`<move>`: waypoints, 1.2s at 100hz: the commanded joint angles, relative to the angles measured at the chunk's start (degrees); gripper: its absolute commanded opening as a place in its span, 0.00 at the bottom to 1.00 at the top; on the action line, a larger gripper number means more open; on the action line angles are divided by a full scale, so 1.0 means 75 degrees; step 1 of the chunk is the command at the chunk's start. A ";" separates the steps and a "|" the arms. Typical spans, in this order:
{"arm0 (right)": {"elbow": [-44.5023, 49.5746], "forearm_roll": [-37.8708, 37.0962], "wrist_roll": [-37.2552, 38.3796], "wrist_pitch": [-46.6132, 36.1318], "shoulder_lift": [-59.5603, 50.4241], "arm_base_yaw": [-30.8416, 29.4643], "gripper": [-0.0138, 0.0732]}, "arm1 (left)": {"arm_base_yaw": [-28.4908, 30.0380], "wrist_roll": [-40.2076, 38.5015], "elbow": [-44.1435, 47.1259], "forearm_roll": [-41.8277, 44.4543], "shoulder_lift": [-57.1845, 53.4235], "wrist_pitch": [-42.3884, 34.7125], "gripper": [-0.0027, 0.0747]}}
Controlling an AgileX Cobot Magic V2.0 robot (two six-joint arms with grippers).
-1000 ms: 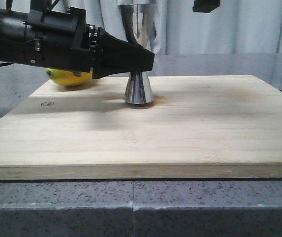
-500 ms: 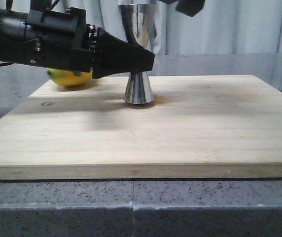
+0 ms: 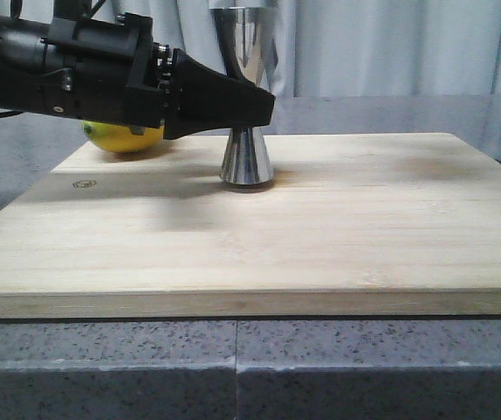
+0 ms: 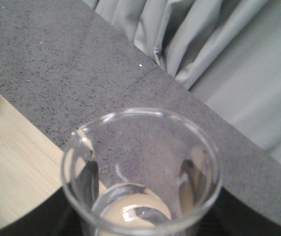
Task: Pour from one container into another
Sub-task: 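Tilt the beaker upright with the right gripper and move it away, then lower the beaker onto the board with the right gripper and release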
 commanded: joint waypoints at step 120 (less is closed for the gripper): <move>0.2783 0.0634 -0.0039 -0.7385 0.1351 -0.3802 0.44 | -0.0068 -0.0045 -0.0219 -0.0605 -0.0315 0.0894 0.11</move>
